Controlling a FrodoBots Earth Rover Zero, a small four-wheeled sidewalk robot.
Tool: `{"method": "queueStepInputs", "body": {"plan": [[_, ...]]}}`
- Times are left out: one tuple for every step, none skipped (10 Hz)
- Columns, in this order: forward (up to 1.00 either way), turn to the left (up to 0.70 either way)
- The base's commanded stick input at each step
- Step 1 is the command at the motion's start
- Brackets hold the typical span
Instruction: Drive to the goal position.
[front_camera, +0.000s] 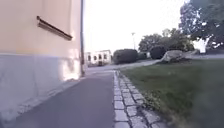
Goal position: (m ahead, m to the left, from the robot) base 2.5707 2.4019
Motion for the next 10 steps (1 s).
{"method": "queueStepInputs", "body": {"plan": [[0.5,0.0],[0.5,0.0],[0.5,0.0],[0.5,0.0],[0.5,0.0],[0.5,0.0],[0.5,0.0],[0.5,0.0],[0.5,0.0],[0.5,0.0]]}}
